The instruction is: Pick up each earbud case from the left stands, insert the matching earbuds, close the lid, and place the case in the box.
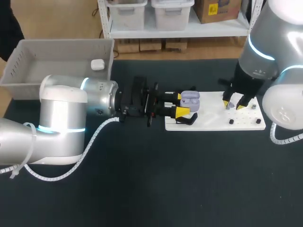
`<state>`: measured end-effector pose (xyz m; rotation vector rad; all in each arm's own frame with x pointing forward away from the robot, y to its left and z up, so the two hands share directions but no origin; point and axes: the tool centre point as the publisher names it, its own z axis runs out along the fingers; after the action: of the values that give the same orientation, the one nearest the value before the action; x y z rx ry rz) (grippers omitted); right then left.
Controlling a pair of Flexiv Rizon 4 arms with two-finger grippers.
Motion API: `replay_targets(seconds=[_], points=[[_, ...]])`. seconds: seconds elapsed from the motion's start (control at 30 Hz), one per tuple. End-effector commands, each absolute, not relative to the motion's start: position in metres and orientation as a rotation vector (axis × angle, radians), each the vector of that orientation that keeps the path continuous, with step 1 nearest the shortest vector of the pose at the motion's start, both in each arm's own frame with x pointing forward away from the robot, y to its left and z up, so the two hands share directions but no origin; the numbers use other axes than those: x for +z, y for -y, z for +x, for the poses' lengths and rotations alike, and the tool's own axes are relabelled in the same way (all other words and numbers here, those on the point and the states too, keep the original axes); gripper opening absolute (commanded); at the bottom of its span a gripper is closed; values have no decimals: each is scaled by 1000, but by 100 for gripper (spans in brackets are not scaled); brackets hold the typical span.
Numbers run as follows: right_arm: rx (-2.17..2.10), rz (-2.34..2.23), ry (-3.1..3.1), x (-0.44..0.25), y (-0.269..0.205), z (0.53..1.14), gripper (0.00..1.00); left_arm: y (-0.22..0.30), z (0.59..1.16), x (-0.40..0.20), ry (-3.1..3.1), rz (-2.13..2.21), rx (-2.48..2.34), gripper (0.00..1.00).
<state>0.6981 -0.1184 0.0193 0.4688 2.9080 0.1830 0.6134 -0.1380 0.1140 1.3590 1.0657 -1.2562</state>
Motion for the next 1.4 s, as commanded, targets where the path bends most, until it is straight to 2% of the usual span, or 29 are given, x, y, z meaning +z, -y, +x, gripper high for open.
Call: replay_targets(seconds=[0.03, 0.47, 0.57, 0.93, 1.4], points=[[185, 471, -2909, 16, 118, 701, 30, 138, 613, 114, -1065, 1357, -1254, 0], [191, 471, -2918, 11, 117, 702, 20, 138, 613, 114, -1065, 1357, -1254, 0], [187, 468, -2920, 11, 117, 702, 0, 138, 613, 114, -1065, 1357, -1254, 0], [174, 436, -2914, 22, 117, 695, 0, 138, 613, 114, -1065, 1357, -1254, 0], [104, 154, -2891, 94, 121, 664, 0, 138, 613, 114, -1065, 1357, -1254, 0]])
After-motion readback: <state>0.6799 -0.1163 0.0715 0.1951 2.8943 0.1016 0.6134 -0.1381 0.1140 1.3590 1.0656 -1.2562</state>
